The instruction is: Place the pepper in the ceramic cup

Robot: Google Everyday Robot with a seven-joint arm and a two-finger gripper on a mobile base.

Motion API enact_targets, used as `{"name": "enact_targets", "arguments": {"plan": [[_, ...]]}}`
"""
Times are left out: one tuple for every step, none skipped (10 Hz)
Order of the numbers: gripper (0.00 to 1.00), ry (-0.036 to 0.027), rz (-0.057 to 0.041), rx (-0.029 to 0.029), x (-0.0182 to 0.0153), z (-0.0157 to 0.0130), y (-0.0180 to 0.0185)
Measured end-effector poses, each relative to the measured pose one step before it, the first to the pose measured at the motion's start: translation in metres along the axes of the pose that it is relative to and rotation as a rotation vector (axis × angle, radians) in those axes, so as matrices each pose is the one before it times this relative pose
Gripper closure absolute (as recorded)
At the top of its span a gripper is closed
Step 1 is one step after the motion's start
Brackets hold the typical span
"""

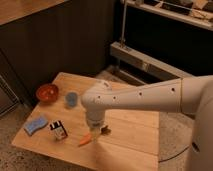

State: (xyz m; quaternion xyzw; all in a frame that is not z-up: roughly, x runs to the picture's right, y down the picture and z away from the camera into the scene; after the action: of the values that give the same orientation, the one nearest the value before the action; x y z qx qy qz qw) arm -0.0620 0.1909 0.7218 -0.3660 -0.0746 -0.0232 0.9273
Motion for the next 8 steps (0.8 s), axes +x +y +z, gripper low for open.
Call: {"name": "enact_targets", "arguments": {"plan": [[0.35, -0.00572, 0.02598, 0.00133, 0.00054, 0.00604, -0.00807], [0.35, -0.00901, 0.01794, 0.00302, 0.00075, 0.00705, -0.00731], [0.35, -0.01382, 0.01224, 0.00033, -0.00069, 0.00752, -0.00546], [0.35, -0.00938, 0.00440, -0.00538, -0.00034, 0.00825, -0.00202], [0.35, -0.00512, -0.00085, -0.00670, 0.00006, 0.00544, 0.00055], [0.35, -0.00189, -0.00694, -0.00798, 0.00449, 0.00448, 0.00098], [0.35, 0.00033, -0.01069, -0.00504, 0.00237, 0.00064, 0.00170], [0.35, 0.00708, -0.01290, -0.00428, 0.00314, -0.00165, 0.00215]]}}
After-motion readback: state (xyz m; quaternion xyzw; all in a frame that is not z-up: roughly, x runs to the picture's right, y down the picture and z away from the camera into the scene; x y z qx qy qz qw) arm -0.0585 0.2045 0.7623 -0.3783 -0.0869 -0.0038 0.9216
